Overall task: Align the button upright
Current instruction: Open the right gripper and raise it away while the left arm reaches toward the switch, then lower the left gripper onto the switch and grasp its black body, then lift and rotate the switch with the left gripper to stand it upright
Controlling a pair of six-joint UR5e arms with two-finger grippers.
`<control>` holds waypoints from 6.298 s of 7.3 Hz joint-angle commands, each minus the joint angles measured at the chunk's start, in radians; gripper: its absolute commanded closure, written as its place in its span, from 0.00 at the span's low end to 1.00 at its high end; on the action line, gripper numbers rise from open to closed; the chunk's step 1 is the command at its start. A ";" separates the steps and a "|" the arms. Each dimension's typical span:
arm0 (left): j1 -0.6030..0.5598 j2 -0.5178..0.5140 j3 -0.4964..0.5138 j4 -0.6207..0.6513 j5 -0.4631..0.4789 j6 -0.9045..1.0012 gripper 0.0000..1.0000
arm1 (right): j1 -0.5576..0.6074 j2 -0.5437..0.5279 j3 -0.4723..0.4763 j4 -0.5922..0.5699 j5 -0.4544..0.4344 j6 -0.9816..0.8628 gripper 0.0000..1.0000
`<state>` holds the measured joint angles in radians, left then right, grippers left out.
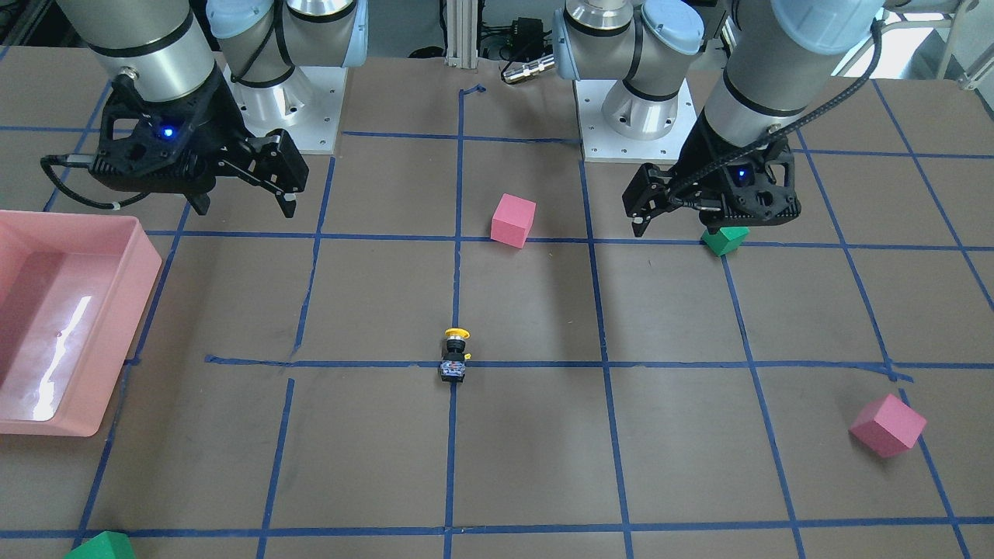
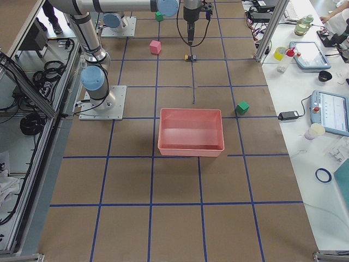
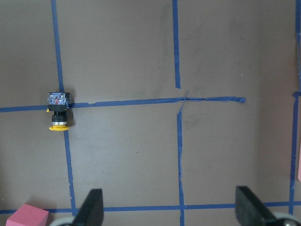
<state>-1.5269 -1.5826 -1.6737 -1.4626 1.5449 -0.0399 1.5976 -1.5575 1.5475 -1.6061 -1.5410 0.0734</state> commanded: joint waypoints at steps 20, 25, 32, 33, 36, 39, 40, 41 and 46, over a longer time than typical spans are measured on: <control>-0.374 -0.494 -0.146 0.715 -0.154 -0.265 0.10 | -0.005 0.002 0.010 -0.040 -0.004 0.002 0.00; -0.375 -0.504 -0.141 0.711 -0.218 -0.267 1.00 | -0.010 0.000 0.008 -0.046 -0.013 0.002 0.00; -0.317 -0.468 -0.052 0.473 -0.506 -0.749 1.00 | -0.018 -0.007 0.005 -0.072 -0.024 0.003 0.00; -0.270 -0.468 -0.060 0.447 -0.547 -0.752 1.00 | -0.018 -0.004 0.011 -0.074 -0.022 0.003 0.00; -0.233 -0.468 -0.055 0.346 -0.526 -0.511 1.00 | -0.018 0.002 0.020 -0.068 -0.022 0.003 0.00; -0.174 -0.461 -0.061 0.193 -0.662 -0.616 1.00 | -0.021 0.004 0.016 -0.077 -0.018 0.003 0.00; -0.168 -0.462 -0.060 0.194 -0.745 -0.782 1.00 | -0.021 0.002 0.016 -0.075 -0.016 0.003 0.00; -0.168 -0.477 -0.061 0.194 -0.762 -0.825 1.00 | -0.022 0.002 0.016 -0.074 -0.021 0.003 0.00; -0.066 -0.514 -0.156 0.194 -1.040 -0.835 1.00 | -0.022 0.004 0.019 -0.078 -0.021 0.002 0.00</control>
<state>-1.6325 -2.0953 -1.8051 -1.2686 0.5829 -0.8845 1.5756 -1.5541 1.5652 -1.6830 -1.5615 0.0753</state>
